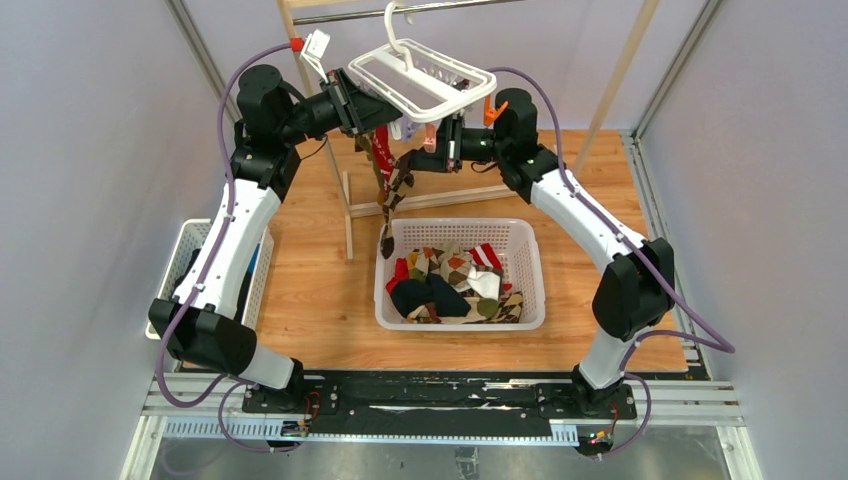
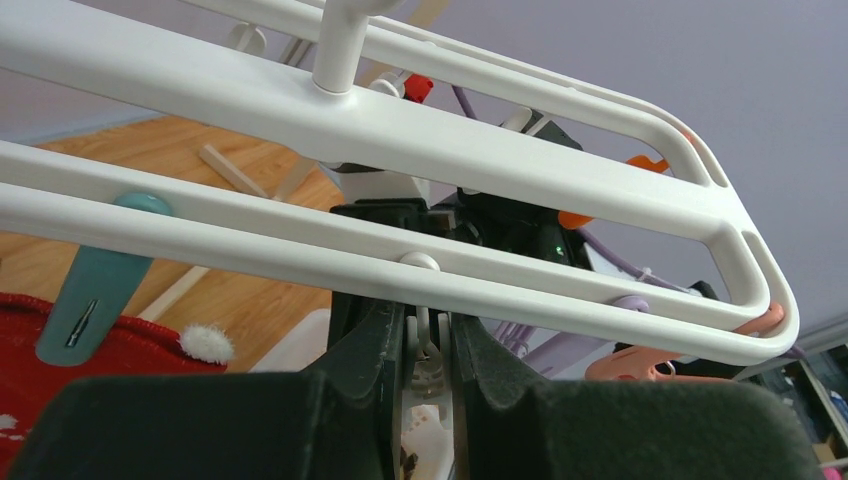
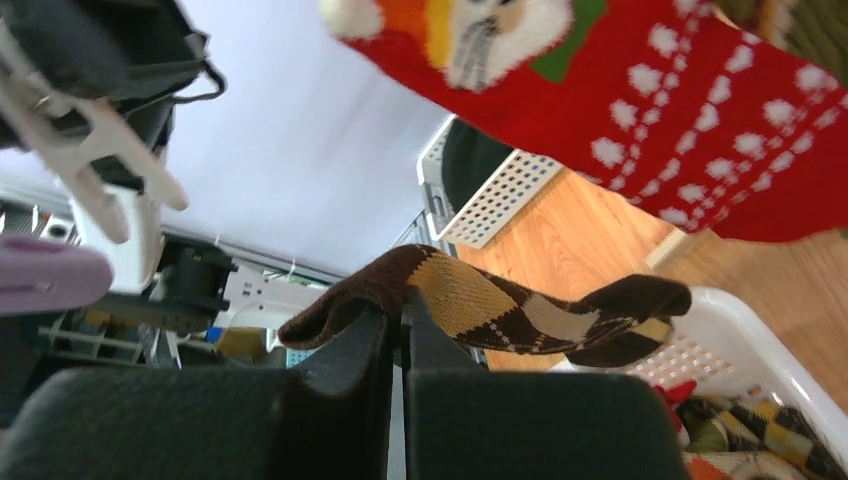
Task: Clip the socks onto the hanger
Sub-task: Adjust the sock at the center of the board.
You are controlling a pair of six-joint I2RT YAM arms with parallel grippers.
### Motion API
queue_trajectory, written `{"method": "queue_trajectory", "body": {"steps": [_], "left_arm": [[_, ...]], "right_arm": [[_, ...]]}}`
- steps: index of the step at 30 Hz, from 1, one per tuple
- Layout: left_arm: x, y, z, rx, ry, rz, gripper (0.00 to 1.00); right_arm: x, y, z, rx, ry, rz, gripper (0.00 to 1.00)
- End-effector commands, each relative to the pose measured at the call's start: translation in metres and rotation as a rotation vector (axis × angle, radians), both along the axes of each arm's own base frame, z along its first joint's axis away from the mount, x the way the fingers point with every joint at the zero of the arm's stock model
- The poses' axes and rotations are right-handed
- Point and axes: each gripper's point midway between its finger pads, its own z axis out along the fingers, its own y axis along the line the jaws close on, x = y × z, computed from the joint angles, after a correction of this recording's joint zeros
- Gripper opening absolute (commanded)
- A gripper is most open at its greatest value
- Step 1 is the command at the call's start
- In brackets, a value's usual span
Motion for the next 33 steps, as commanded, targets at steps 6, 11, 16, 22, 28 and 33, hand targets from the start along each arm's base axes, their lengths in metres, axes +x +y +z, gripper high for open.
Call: {"method": "queue_trajectory", "body": {"steps": [6, 11, 16, 22, 28, 33], "left_arm": [[-0.005, -0.003, -0.010, 0.051, -0.025, -0.059, 0.00], [-0.006, -0.003, -0.009, 0.046, -0.019, -0.059, 0.00], [-0.007, -0.003, -0.009, 0.040, -0.015, -0.057, 0.00], [-0.007, -0.003, -0.007, 0.037, -0.017, -0.059, 0.00], [-0.008, -0.003, -0.008, 0.039, -0.016, -0.063, 0.00], [-0.009, -0.003, -0.009, 0.041, -0.017, -0.066, 0.00]], "right_arm": [[0.011, -0.055, -0.083, -0.510, 0.184, -0.387, 0.00], [-0.016, -0.110, -0.175, -0.830, 0.314, -0.411, 0.00], [-0.041, -0.129, -0.212, -0.892, 0.445, -0.344, 0.00], [-0.022, -0.110, -0.168, -0.702, 0.260, -0.360, 0.00], [-0.014, -0.096, -0.138, -0.554, 0.157, -0.361, 0.00], [-0.016, -0.077, -0.110, -0.388, 0.105, -0.309, 0.00]]}}
